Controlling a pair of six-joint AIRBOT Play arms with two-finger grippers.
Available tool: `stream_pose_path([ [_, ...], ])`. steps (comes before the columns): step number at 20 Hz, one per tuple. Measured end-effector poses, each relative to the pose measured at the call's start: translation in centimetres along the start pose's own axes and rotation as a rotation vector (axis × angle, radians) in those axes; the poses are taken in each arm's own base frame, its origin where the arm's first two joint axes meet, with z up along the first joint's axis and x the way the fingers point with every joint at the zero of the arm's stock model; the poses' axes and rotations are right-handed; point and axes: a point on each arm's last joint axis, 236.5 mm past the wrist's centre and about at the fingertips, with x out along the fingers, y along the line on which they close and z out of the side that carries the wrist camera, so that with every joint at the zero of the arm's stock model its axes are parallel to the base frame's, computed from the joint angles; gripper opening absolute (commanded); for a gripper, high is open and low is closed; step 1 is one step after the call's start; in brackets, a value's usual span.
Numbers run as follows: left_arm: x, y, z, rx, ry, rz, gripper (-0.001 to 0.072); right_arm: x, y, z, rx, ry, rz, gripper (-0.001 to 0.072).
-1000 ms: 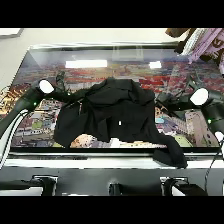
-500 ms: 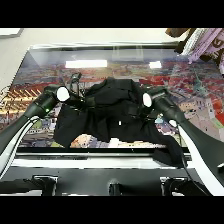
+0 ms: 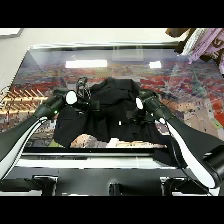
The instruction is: Fold the clothes and pants, and hang the long-sleeved shirts on hangers.
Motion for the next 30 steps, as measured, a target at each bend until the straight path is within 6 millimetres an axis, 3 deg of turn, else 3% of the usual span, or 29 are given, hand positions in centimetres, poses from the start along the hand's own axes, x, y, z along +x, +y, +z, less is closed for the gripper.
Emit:
stream_pose_path([
  [4,0.9,-1.7,-1.2,0.036,0.02,-0.012,0.062,-1.4,-0.3,-0.2,0.005,-0.008,0.002,0.0048],
  [5,1.1,-2.2,-1.6,0.046,0.028,-0.014,0.0621,-1.9,-0.4,-0.2,0.008,-0.014,0.006,0.0171],
  [6,1.4,-2.6,-2.0,0.056,0.033,-0.016,0.0621,-2.4,-0.4,-0.3,0.008,-0.019,0.009,0.0338],
  [7,1.6,-2.9,-2.4,0.065,0.042,-0.017,0.062,-2.8,-0.5,-0.4,0.008,-0.02,0.009,0.0413],
  [12,2.3,-3.7,-3.4,0.087,0.061,-0.019,0.0621,-3.4,-0.1,0.2,0.021,-0.053,0.035,0.0424],
  [16,2.4,-3.9,-3.5,0.091,0.064,-0.02,0.062,-1.9,0.3,0.4,0.048,-0.039,0.036,0.0426],
  [18,2.5,-3.9,-3.6,0.092,0.065,-0.02,0.0621,-0.9,0.6,0.1,0.057,-0.014,0.035,0.0423],
  [19,2.5,-3.9,-3.6,0.092,0.065,-0.02,0.0621,-0.5,0.8,0.0,0.062,-0.005,0.036,0.0378],
  [22,2.5,-3.9,-3.6,0.092,0.065,-0.02,0.0621,0.1,0.7,-0.2,0.067,0.013,0.025,0.0051],
  [30,3.0,-5.1,-4.8,0.132,0.084,-0.024,0.0619,-1.2,-1.6,-0.8,0.048,0.019,-0.058,0.0038],
])
